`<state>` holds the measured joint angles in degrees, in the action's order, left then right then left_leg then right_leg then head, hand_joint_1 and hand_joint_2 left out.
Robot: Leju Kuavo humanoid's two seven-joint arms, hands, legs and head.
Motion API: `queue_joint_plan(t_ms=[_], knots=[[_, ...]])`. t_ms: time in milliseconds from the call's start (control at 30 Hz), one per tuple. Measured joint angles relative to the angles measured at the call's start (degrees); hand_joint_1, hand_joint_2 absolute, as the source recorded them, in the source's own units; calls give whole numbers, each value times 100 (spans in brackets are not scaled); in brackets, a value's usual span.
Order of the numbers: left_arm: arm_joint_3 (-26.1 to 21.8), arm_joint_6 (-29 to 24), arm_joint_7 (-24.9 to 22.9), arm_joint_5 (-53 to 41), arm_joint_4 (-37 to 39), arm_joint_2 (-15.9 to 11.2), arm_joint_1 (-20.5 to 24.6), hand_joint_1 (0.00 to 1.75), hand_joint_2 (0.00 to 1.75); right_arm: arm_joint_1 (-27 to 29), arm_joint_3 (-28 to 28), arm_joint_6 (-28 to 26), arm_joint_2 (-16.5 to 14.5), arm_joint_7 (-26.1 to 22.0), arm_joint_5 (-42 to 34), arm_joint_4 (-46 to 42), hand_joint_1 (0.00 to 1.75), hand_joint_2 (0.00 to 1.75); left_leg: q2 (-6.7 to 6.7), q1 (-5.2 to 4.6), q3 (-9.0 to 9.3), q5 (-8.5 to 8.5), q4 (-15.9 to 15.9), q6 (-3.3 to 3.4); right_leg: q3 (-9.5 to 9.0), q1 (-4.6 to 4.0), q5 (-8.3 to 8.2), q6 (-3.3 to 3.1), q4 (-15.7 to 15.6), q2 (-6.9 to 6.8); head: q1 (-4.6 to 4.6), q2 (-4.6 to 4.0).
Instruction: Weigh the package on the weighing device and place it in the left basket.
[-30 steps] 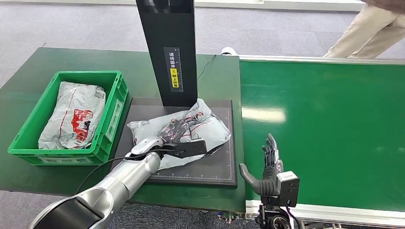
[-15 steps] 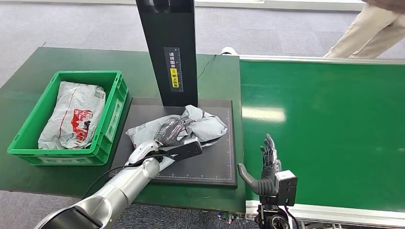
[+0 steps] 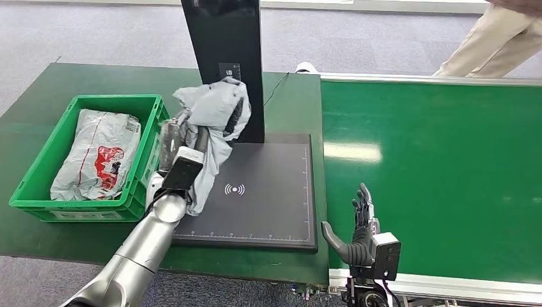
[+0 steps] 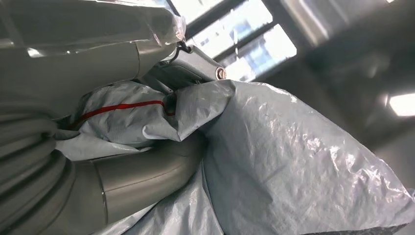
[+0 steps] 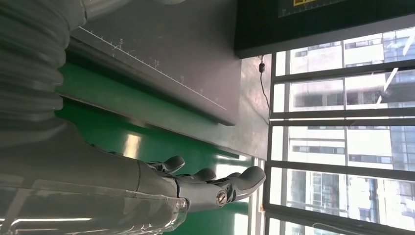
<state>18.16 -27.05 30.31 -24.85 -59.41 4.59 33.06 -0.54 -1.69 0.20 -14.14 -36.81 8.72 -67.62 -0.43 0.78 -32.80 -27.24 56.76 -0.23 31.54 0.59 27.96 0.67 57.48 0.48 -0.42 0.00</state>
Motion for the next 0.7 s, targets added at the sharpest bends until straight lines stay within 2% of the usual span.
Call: queue_joint_plan(t_ms=[167,300,400,567,700], knots=[[-511,219,-142,556,-676,-281,-55,175,175,0,-15,-1,4,-3,0,22,0,175,2,1,-2,2,0,-2,6,-1,0,0,0,0,-1,0],[-961,427,-224,777,-652,-564,379,175,175,-16,-31,1,4,-10,0,54,0,175,2,4,-3,8,0,-8,5,-4,-2,-2,1,0,0,0],[-1240,438,-333,719,-398,-812,885,175,175,-23,-45,12,4,-19,0,75,0,175,2,4,-3,10,0,-9,5,-4,-3,-4,3,0,1,0],[-1547,480,-742,421,447,-1221,1845,175,175,-52,-63,47,4,-29,15,108,0,175,4,6,-4,11,0,-10,7,-5,-3,-4,4,3,1,0],[-1655,303,-924,15,1150,-1472,2335,175,175,-55,-75,86,4,-32,38,118,0,175,4,6,-6,10,0,-10,9,-5,-3,-5,4,4,1,0]])
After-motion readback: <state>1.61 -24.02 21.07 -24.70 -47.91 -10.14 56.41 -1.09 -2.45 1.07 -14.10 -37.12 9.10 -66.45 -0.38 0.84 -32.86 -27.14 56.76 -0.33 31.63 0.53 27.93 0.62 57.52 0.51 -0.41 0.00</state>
